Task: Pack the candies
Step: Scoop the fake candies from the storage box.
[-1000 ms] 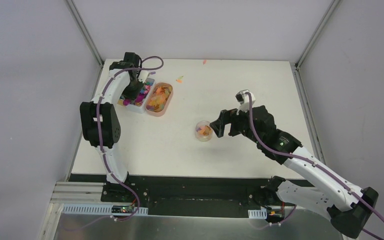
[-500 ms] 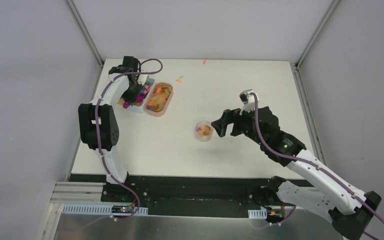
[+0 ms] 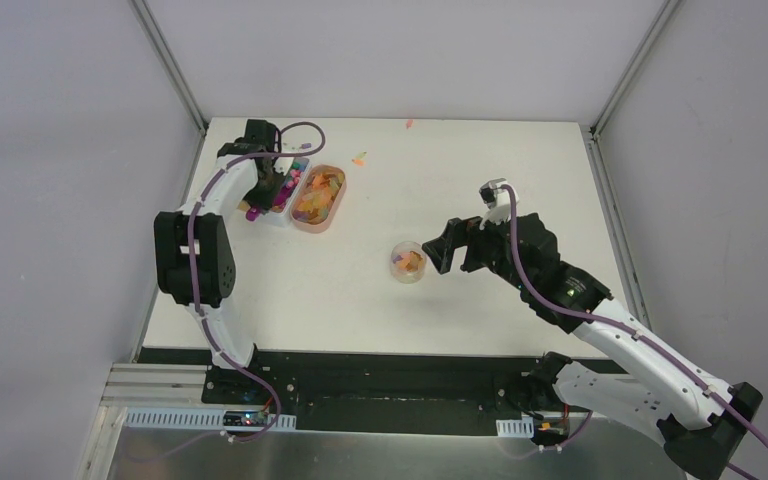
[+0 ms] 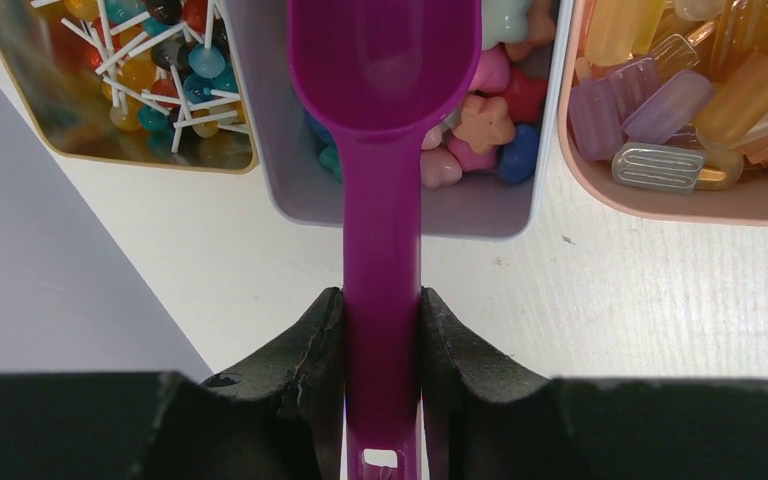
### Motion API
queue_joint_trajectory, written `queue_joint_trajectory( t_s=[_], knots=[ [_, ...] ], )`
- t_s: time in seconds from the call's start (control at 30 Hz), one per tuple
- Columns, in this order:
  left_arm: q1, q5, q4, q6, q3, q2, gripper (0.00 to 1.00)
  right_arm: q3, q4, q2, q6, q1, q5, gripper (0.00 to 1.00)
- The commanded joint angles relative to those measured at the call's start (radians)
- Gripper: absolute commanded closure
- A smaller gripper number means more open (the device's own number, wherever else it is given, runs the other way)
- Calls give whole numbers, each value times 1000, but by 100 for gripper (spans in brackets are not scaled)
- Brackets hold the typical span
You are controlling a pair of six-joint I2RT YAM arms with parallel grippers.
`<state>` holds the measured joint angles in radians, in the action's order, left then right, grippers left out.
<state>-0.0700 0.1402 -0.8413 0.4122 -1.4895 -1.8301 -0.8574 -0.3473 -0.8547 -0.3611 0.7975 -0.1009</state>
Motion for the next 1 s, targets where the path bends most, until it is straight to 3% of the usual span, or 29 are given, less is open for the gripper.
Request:
queue_joint_trajectory(
  t_s=[0.0, 0.97],
  knots=[
    [9, -10, 33, 8, 36, 50, 100, -3, 45, 16, -6, 5, -15, 0],
    [18, 1, 294, -15, 311, 215, 100, -36, 51, -8, 20, 5, -12, 0]
  ],
)
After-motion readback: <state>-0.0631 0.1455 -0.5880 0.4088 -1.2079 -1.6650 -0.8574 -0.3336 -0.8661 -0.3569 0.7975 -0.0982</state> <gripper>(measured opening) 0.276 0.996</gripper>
